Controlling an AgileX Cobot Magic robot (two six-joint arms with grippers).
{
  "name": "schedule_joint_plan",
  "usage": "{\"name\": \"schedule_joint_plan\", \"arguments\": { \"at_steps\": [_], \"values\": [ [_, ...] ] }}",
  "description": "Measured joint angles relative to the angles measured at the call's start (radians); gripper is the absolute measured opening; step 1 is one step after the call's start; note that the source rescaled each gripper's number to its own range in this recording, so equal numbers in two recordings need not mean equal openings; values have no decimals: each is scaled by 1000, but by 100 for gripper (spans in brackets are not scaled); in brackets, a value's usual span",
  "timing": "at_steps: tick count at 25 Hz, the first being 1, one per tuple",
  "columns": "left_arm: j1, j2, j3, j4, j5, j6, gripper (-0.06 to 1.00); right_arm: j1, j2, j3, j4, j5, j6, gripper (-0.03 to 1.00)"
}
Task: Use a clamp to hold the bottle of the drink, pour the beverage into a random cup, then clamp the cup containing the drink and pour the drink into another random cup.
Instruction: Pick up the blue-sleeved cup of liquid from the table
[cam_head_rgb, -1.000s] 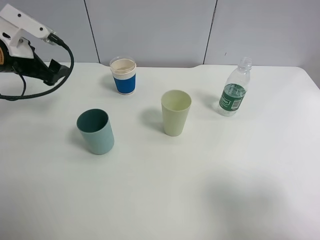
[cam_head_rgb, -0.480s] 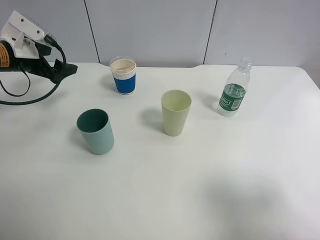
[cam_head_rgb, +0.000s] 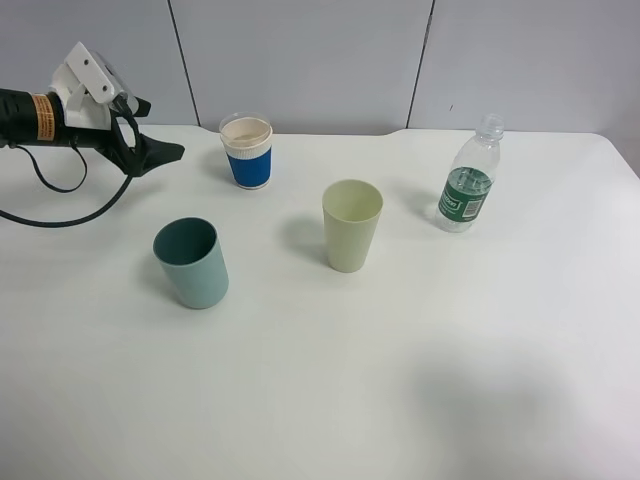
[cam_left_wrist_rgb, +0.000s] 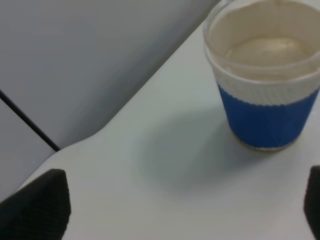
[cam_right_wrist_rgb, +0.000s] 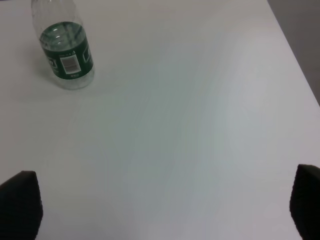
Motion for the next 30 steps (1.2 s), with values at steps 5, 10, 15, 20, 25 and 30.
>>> {"name": "schedule_joint_plan", "arguments": {
  "at_steps": [5, 10, 15, 20, 25, 30],
  "values": [
    [0, 79, -75, 38, -39, -6, 82, 0, 0, 0, 0, 0, 0, 100],
    [-2, 157, -147, 91, -80, -93, 82, 0, 0, 0, 0, 0, 0, 100],
    [-6, 221, -198, 107, -109, -142, 82, 0, 0, 0, 0, 0, 0, 100],
    [-25, 270, -254, 124, -135, -146, 82, 0, 0, 0, 0, 0, 0, 100],
    [-56, 324, -309, 137, -180, -147, 82, 0, 0, 0, 0, 0, 0, 100],
    [-78, 375, -361, 138, -197, -147, 82, 0, 0, 0, 0, 0, 0, 100]
  ]
}}
